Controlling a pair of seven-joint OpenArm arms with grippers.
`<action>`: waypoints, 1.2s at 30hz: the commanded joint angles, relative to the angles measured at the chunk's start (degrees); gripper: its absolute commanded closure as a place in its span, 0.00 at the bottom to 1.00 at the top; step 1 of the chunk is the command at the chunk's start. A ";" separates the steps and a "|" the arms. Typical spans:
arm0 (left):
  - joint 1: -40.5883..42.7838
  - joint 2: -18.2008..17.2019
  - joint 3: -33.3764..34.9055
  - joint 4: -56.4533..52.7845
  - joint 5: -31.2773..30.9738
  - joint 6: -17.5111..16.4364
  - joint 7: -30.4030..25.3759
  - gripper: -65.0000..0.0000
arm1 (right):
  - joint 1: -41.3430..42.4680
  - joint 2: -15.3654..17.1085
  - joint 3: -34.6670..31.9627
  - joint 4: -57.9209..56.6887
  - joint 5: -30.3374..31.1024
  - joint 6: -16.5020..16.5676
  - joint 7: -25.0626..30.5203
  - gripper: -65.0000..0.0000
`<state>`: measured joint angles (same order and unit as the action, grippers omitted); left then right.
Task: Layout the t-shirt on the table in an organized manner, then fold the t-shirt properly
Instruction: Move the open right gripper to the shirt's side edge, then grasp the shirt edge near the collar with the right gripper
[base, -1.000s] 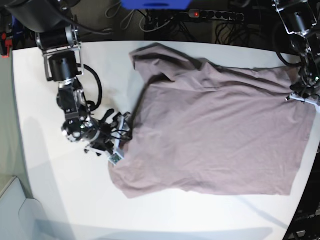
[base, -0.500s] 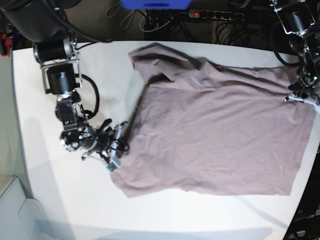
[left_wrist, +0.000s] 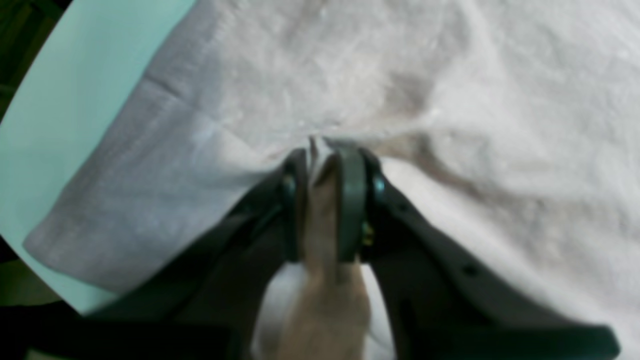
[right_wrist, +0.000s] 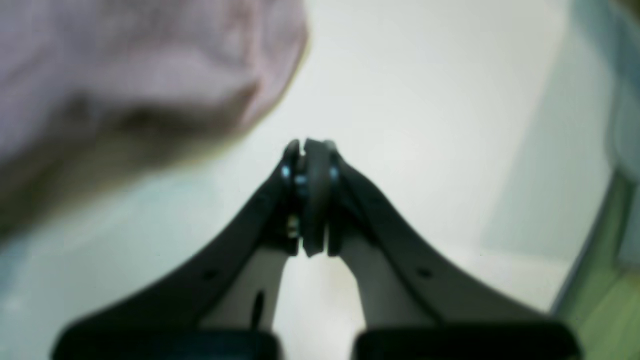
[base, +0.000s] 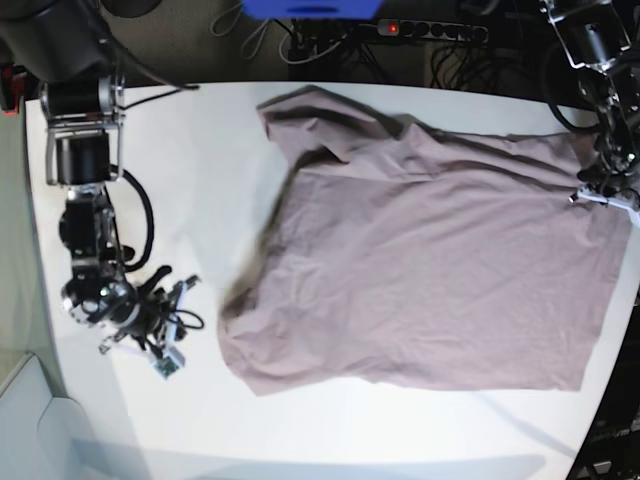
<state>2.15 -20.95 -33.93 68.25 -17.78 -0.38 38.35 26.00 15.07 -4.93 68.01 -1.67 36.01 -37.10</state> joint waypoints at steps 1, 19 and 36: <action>-0.44 -0.98 -0.13 0.63 -0.11 0.16 0.03 0.84 | 0.33 -0.96 0.05 1.75 0.57 -0.10 -0.13 1.00; -0.79 -0.63 -0.13 0.63 -0.37 0.16 -0.06 0.84 | -18.39 -5.00 -20.79 19.16 0.57 -0.01 -1.89 0.86; 0.62 0.86 -0.13 0.72 -0.37 0.16 0.38 0.84 | -13.21 -20.21 -21.66 19.16 0.49 3.99 -2.50 0.85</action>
<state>2.70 -19.68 -34.04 68.62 -18.04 -0.21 36.95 11.16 -4.84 -26.87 86.00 -1.67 39.81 -40.60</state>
